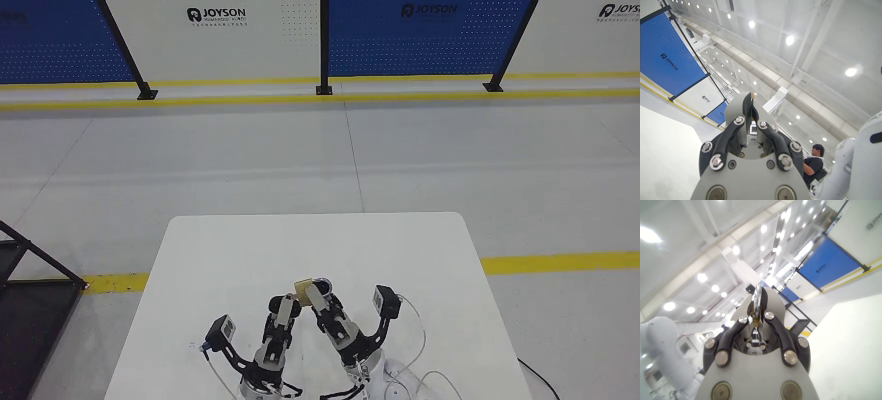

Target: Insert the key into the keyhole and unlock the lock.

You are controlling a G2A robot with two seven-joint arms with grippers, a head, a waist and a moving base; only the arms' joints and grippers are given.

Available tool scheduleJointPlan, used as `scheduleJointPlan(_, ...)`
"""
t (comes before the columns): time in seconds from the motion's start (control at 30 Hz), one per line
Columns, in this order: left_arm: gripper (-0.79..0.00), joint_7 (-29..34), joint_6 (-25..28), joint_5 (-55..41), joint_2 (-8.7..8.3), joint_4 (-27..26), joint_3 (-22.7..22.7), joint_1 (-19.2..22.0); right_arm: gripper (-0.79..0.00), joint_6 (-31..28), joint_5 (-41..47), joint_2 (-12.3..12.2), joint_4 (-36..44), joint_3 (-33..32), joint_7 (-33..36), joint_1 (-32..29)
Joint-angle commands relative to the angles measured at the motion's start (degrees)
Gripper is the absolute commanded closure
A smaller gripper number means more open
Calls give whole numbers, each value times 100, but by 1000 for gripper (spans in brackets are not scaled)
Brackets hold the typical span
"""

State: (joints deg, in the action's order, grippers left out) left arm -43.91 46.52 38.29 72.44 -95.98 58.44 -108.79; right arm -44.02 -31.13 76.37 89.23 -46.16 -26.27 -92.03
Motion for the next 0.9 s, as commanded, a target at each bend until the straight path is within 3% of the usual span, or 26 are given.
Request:
scheduleJointPlan(0.0,-785,-1,17,8,2,-3,25,-25,0,-32,-2,1,4,-32,-6,-16)
scheduleJointPlan(0.3,-785,116,539,191,-90,43,518,-238,0,-173,-30,-72,107,-319,317,-146)
scheduleJointPlan(0.47,-785,673,1148,398,-232,71,1034,-399,0,-279,-146,-172,247,-577,804,-248)
scheduleJointPlan(0.67,-785,1509,1148,190,-449,-180,1334,-658,0,-307,148,-289,423,-853,1440,-406)
scheduleJointPlan(0.8,-714,1896,1148,-14,-576,-309,1411,-738,0,-145,288,-349,543,-947,1965,-426)
scheduleJointPlan(0.87,-616,1996,1148,-92,-615,-339,1392,-735,0,-114,346,-363,599,-929,2137,-445)
